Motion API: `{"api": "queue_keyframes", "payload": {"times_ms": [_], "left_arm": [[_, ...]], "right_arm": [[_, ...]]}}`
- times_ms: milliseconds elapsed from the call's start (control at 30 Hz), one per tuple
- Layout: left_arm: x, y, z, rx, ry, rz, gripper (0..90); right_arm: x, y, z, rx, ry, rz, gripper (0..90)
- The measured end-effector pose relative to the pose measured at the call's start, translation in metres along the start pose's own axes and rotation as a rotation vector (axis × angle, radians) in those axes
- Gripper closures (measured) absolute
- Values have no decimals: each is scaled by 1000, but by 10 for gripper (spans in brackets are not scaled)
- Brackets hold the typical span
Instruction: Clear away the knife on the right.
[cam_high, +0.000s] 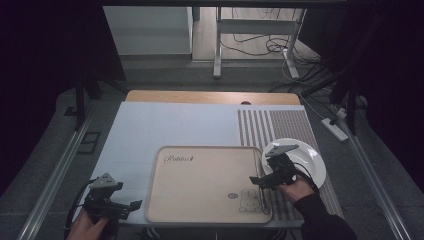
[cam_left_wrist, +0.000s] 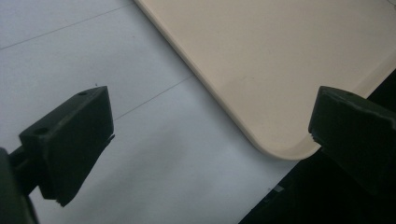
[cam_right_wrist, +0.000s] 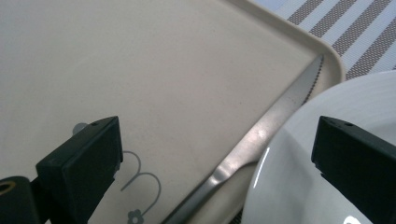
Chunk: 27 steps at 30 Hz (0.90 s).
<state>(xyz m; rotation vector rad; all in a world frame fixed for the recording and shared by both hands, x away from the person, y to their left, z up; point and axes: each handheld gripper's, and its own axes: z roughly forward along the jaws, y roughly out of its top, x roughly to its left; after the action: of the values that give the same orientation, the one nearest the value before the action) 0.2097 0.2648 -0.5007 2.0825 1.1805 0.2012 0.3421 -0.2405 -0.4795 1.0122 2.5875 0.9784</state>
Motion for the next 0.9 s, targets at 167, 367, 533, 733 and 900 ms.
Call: {"api": "queue_keyframes", "payload": {"times_ms": [167,367,533,733,900], "left_arm": [[0,0,0,-1,0,1,10],[0,0,0,0,1,1,10],[0,0,0,-1,0,0,10],[0,0,0,1,0,2,11],[0,0,0,-1,0,1,11]], "right_arm": [[-1,-5,-2,-6,-27,4,0],[-1,-11,-6,-21,-55,-12,0],[-1,-14,-7,-27,-69,-21,0],[-2,-19,-9,-24,-75,-18,0],[-3,-23,-13,-34,-82,-7,0]]}}
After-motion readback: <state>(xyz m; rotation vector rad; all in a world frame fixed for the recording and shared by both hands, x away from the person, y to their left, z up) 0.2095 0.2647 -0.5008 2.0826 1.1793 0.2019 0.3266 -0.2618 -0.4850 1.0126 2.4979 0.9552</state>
